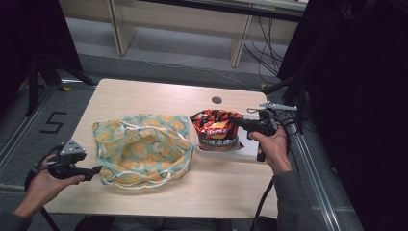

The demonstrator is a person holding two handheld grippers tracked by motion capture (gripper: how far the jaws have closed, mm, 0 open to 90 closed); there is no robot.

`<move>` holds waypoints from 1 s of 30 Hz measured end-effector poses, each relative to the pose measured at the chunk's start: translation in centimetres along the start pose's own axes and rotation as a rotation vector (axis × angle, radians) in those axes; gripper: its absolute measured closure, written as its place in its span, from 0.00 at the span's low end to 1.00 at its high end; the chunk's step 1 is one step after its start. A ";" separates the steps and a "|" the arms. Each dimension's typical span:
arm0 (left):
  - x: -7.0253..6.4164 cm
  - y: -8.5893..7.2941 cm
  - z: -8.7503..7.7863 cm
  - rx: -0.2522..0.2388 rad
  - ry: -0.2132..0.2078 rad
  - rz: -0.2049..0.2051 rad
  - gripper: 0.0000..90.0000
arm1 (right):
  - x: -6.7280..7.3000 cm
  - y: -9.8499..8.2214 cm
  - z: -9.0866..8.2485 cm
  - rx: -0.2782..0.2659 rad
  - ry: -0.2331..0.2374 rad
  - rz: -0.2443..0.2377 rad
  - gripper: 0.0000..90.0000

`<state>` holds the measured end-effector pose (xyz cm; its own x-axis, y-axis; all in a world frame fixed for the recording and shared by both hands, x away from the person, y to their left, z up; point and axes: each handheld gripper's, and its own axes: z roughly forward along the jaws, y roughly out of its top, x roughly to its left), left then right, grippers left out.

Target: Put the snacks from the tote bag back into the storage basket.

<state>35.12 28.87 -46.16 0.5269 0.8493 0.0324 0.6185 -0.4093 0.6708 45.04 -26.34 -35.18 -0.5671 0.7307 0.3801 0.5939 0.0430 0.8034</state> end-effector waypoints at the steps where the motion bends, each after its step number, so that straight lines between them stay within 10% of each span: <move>1: 0.0 0.0 0.0 -0.001 0.003 0.001 0.27 | -0.3 0.0 0.0 -0.005 -0.015 -0.023 0.99; 12: 0.4 0.1 -0.2 -0.003 0.007 0.001 0.27 | -2.1 -0.1 -0.5 -0.004 -0.090 0.082 0.96; 30: 0.6 0.1 -0.6 -0.023 0.022 -0.003 0.27 | -4.5 0.6 1.6 -0.031 -0.193 0.111 0.94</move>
<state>35.21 29.55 -45.65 0.5121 0.8577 0.0468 0.6062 -0.3994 0.6878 48.88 -28.53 -37.13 -0.3778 0.8466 0.3748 0.6271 -0.0638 0.7763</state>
